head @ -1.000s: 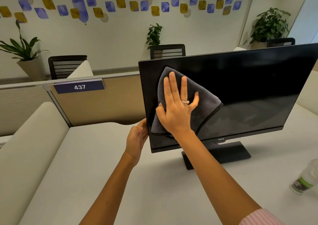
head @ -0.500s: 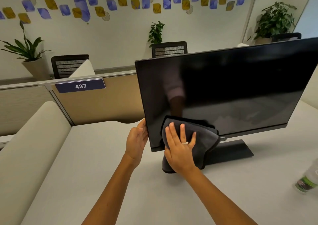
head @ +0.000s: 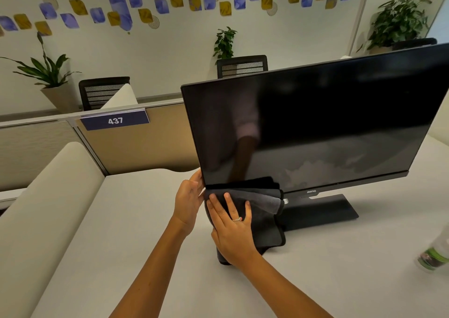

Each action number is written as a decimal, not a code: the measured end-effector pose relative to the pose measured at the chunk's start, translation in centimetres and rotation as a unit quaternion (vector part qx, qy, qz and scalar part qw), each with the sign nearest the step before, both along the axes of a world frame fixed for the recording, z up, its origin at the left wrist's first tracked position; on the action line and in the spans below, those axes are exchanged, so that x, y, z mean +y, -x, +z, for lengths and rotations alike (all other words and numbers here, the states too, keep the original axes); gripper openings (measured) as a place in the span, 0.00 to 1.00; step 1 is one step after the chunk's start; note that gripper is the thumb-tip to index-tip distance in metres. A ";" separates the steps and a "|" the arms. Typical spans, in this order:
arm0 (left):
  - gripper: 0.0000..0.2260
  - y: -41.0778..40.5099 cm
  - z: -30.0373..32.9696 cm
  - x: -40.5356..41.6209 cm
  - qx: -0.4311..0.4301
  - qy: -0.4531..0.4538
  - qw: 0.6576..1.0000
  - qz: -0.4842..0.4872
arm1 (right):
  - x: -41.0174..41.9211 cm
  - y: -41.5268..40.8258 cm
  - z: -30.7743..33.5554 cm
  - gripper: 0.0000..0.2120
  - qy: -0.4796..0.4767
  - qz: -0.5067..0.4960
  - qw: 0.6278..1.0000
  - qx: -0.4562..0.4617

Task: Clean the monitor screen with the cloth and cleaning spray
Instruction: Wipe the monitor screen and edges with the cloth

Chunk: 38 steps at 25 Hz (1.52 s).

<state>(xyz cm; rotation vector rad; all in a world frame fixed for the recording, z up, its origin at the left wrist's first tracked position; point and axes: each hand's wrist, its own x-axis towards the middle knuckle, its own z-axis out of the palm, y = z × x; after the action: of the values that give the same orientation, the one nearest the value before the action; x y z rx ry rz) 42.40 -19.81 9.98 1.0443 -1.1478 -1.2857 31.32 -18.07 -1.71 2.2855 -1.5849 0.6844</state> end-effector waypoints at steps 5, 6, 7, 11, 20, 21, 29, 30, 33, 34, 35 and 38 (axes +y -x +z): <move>0.19 0.5 0.1 -0.1 0.009 -0.031 0.999 0.018 | 1.6 0.5 -1.3 0.31 -0.061 -0.005 0.998 0.021; 0.19 0.6 0.1 -0.1 0.008 -0.032 0.999 0.024 | 1.7 0.6 -1.3 0.31 -0.068 -0.004 0.997 0.021; 0.19 0.7 0.2 0.0 0.008 -0.030 0.999 0.027 | 1.7 0.8 -1.2 0.30 -0.073 -0.002 0.997 0.020; 0.14 1.1 0.6 0.2 -0.009 -0.005 0.999 0.034 | 1.7 2.6 -0.2 0.30 -0.081 -0.016 0.997 0.006; 0.18 1.4 0.6 0.2 -0.008 -0.021 0.998 0.051 | 2.6 11.3 0.7 0.26 -0.059 -0.190 0.974 -0.105; 0.18 1.5 0.6 0.2 -0.010 -0.021 0.998 0.051 | 2.6 11.8 1.1 0.27 -0.065 -0.215 0.966 -0.130; 0.18 1.6 0.3 0.3 -0.013 -0.022 0.998 0.063 | 3.1 8.1 1.4 0.27 -0.076 -0.200 0.969 -0.126; 0.18 1.6 0.3 0.3 -0.015 -0.021 0.998 0.063 | 3.3 7.4 1.3 0.26 -0.073 -0.182 0.974 -0.117; 0.16 1.8 0.4 0.3 -0.021 -0.015 0.998 0.062 | 3.6 5.0 1.4 0.25 -0.079 -0.111 0.984 -0.111; 0.14 1.9 0.4 0.4 -0.024 -0.015 0.998 0.062 | 3.7 4.4 1.4 0.26 -0.080 -0.090 0.987 -0.103; 0.13 1.9 0.5 0.4 -0.025 -0.015 0.998 0.063 | 3.7 3.9 1.5 0.27 -0.084 -0.075 0.989 -0.094; 0.12 2.2 0.7 0.4 -0.031 -0.016 0.997 0.073 | 3.6 4.0 1.6 0.30 -0.093 -0.065 0.991 -0.075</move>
<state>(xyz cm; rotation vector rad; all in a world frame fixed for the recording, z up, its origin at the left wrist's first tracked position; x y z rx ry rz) 40.18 -19.44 10.64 1.1769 -1.0797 -1.1661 27.35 -14.49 -0.10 2.2777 -1.9226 0.7178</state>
